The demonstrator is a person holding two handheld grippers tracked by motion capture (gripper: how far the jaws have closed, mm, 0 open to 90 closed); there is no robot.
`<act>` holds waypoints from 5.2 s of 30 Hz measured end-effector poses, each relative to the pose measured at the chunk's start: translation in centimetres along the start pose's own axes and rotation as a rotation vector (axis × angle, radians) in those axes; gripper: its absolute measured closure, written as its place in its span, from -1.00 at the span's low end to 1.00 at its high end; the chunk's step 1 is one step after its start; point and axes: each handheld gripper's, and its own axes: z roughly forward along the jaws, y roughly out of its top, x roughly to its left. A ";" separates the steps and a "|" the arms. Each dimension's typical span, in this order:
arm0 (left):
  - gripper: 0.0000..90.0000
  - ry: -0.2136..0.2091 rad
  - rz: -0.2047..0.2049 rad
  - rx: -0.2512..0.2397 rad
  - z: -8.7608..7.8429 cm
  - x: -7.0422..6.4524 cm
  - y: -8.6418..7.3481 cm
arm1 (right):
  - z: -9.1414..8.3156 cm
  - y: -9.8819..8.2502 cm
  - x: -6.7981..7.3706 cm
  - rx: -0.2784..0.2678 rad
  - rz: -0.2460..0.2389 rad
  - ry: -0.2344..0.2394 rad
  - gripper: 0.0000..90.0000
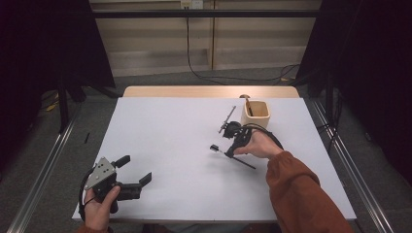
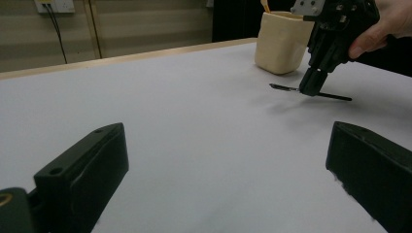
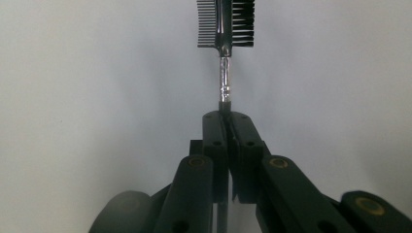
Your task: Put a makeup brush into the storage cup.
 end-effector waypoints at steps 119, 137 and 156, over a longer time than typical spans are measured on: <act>-0.96 -0.003 0.006 -0.018 -0.2 0.1 0.0 | -10.7 -7.7 1.0 -1.114 0.109 -0.134 0.92; -0.96 -0.010 0.007 -0.018 -0.1 0.1 0.0 | -13.1 -7.3 -0.2 -1.132 0.128 -0.198 0.92; -0.96 -0.011 0.015 -0.015 0.0 0.1 0.0 | -13.8 -7.0 -3.8 -1.112 0.218 -0.312 0.92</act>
